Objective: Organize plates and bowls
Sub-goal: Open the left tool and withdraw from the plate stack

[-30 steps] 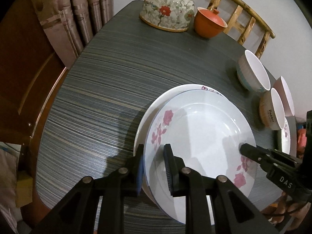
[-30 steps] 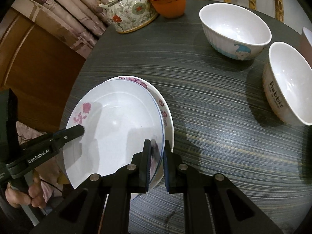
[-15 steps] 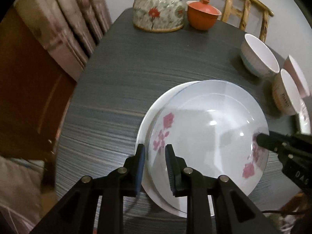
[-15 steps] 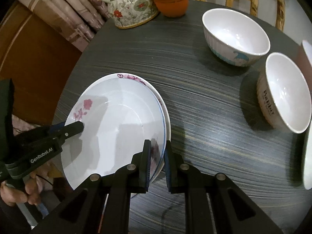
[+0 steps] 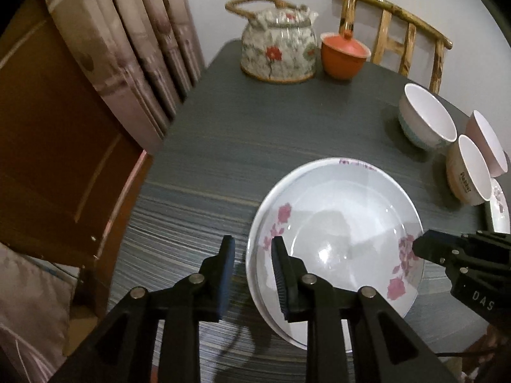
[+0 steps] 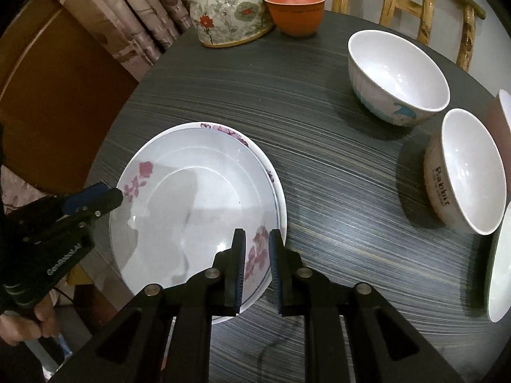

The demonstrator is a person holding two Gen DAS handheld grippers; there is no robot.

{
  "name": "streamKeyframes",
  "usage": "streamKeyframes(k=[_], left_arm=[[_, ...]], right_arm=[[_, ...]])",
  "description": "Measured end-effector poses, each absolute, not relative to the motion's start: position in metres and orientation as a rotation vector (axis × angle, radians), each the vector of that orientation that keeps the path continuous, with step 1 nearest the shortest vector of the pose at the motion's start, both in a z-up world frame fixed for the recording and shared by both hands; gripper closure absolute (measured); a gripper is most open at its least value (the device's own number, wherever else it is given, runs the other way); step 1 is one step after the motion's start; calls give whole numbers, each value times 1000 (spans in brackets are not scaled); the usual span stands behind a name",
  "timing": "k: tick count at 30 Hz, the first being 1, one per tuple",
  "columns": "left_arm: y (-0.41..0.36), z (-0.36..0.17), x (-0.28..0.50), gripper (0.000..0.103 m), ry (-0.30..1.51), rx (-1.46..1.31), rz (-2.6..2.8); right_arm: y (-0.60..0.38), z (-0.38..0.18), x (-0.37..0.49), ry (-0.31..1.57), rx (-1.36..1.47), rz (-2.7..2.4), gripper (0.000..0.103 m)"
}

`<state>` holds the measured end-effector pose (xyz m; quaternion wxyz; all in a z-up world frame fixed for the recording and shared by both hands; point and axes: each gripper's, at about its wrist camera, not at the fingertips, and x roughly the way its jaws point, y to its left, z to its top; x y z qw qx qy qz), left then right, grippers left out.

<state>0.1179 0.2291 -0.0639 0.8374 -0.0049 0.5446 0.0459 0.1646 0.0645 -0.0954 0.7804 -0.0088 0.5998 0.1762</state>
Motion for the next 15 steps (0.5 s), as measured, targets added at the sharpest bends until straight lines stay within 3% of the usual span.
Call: streamKeyframes(k=[4,15], left_arm=[[219,-50,112,71,1116,0,89],[147,-28,105,70,1106,-45,-42]], right_arm=[[58,-93,160,1274,0,406,85],[-10,-73,141,1222,27,396,84]])
